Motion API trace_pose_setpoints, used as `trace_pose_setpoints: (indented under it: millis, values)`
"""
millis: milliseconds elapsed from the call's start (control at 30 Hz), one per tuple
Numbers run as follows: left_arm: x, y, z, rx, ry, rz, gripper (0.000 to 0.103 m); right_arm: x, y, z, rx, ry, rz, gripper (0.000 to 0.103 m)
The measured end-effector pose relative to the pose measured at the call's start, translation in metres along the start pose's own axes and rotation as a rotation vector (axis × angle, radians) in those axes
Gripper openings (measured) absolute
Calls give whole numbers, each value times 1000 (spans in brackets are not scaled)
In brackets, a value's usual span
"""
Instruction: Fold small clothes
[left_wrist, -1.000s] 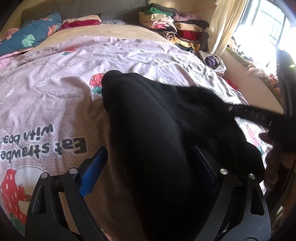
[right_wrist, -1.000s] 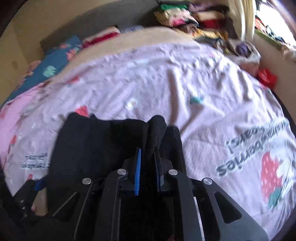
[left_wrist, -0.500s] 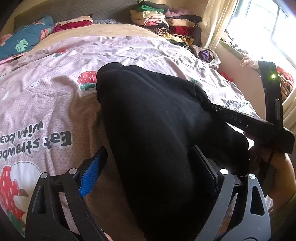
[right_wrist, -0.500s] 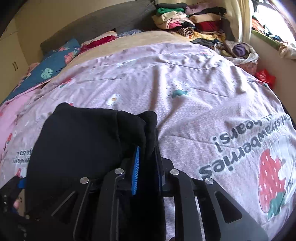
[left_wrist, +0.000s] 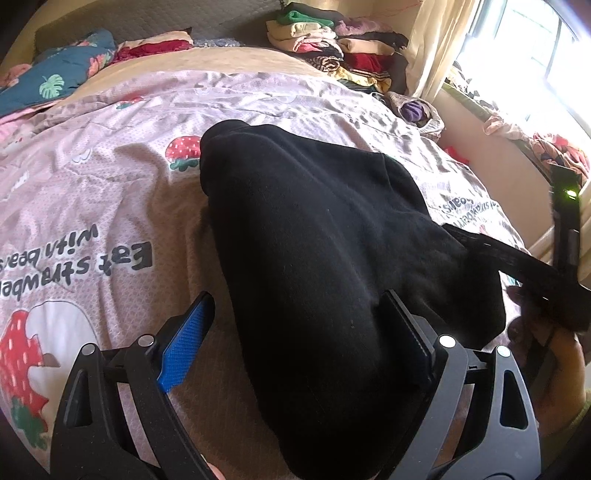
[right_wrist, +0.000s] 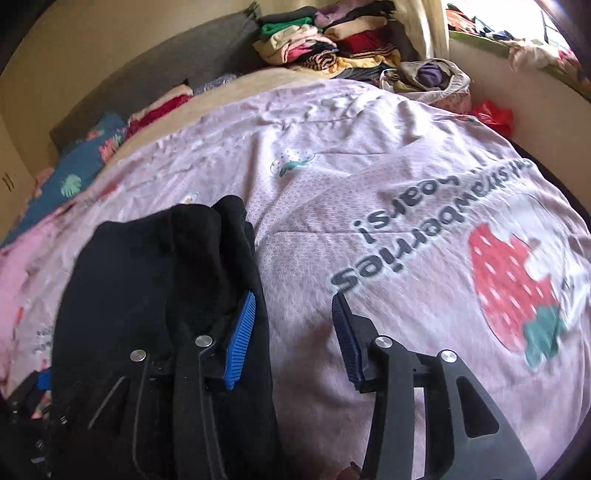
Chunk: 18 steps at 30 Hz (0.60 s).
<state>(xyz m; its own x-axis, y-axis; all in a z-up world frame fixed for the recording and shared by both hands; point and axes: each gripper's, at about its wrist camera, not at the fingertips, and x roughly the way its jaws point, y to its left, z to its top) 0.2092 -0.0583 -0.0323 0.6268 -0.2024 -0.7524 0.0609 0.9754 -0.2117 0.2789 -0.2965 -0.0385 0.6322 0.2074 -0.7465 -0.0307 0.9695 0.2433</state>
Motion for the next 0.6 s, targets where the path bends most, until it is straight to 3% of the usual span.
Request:
trace_pose_setpoints:
  millis: [333,500,600]
  values:
    - [-11,0,-4,-6,-4,4,85,-60,3,-17,-29,-71,39,66]
    - [-18,0,-6,-8,-5,6,90,-75,6,-25,-44,-76,30,70]
    - [-22,1,-6,-10,-2,5,93,-81,5,-29,-33,-78,25,85]
